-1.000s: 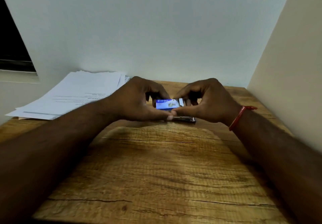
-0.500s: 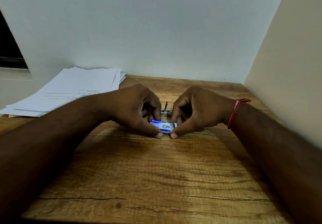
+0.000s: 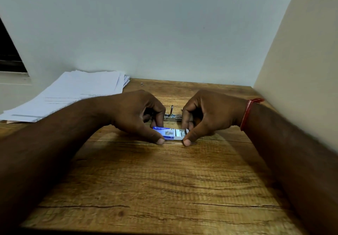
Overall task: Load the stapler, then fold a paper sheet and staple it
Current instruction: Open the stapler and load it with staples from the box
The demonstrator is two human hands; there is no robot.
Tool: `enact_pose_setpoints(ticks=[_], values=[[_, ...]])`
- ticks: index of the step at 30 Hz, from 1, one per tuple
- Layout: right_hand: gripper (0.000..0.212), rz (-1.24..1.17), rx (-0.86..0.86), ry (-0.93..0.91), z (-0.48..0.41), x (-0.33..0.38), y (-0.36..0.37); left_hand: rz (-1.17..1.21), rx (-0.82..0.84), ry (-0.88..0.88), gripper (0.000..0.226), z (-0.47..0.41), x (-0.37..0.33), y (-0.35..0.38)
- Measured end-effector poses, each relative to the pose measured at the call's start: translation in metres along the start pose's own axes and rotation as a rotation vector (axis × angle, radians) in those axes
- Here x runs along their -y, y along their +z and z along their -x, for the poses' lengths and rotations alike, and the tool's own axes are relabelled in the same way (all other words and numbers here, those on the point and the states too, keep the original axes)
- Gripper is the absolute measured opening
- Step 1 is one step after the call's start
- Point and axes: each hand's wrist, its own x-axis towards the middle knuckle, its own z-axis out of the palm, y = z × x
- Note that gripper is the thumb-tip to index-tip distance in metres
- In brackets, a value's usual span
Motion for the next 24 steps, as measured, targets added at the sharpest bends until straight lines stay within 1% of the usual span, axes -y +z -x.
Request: enact_pose_setpoints(ticks=[3, 6, 8, 10, 17, 22, 24], values=[[0.032, -0.038, -0.089, -0.092, 0.0, -0.004, -0.004, 0.009, -0.044, 0.036, 0.037, 0.0, 0.003, 0.005], [0.019, -0.044, -0.089, -0.165, -0.002, -0.007, -0.005, 0.008, -0.062, 0.059, 0.032, -0.001, 0.003, 0.008], [0.013, -0.038, -0.055, -0.158, -0.003, -0.009, -0.004, 0.002, -0.058, 0.053, 0.03, -0.002, 0.002, 0.008], [0.011, -0.038, -0.035, -0.148, -0.004, -0.012, -0.007, -0.008, -0.05, 0.056, 0.032, -0.002, 0.002, 0.007], [0.019, -0.032, -0.004, -0.123, -0.002, -0.013, -0.01, -0.007, -0.047, 0.063, 0.032, -0.002, 0.002, 0.007], [0.013, -0.003, 0.005, -0.116, -0.002, -0.011, -0.009, -0.002, -0.048, 0.038, 0.031, -0.003, 0.0, 0.007], [0.014, 0.001, 0.004, -0.1, -0.001, -0.008, -0.008, -0.011, -0.055, 0.032, 0.031, -0.003, -0.001, 0.007]])
